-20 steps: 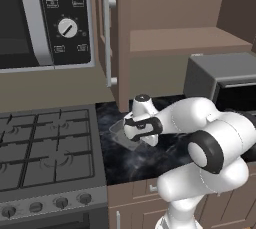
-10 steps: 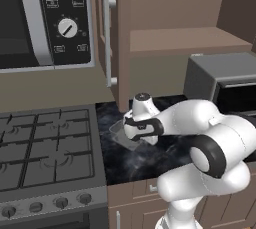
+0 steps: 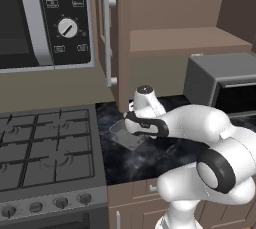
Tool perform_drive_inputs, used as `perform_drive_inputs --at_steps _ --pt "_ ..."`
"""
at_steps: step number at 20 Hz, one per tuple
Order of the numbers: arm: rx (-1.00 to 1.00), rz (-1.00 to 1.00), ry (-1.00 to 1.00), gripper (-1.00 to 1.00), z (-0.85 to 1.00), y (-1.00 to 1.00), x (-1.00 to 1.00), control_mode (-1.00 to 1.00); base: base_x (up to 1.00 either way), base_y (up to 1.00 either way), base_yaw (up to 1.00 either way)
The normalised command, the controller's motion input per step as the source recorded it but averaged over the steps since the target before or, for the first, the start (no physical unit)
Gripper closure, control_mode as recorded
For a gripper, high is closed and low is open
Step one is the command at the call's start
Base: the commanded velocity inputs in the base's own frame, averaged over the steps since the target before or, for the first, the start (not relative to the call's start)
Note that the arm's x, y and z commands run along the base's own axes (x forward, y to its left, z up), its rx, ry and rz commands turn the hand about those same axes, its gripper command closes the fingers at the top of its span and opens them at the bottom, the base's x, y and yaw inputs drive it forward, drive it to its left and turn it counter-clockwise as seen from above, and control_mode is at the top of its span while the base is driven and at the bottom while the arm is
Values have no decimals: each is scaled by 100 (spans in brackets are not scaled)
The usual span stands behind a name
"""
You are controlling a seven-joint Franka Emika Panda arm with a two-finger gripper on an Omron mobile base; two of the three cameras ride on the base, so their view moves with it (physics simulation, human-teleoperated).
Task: Retrieve the tupperware from the cabinet, then place the raw meat into the tupperware to avoid contamination.
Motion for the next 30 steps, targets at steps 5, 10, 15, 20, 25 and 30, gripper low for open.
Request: perform_drive_inputs --at_steps 5,10,15,20,25,30 --pt "0 -7 -3 -100 40 -12 -3 -100 0 0 0" --pt "0 -11 -4 -100 25 -20 0 -100 0 0 0" --pt "0 -16 -1 -100 16 -28 7 -100 0 0 0" --pt "7 -30 0 -100 3 -44 2 -100 0 0 0" --pt "10 -32 -1 -100 0 -31 1 -100 0 0 0" --pt "13 -34 -1 -100 0 -24 8 -100 0 0 0"
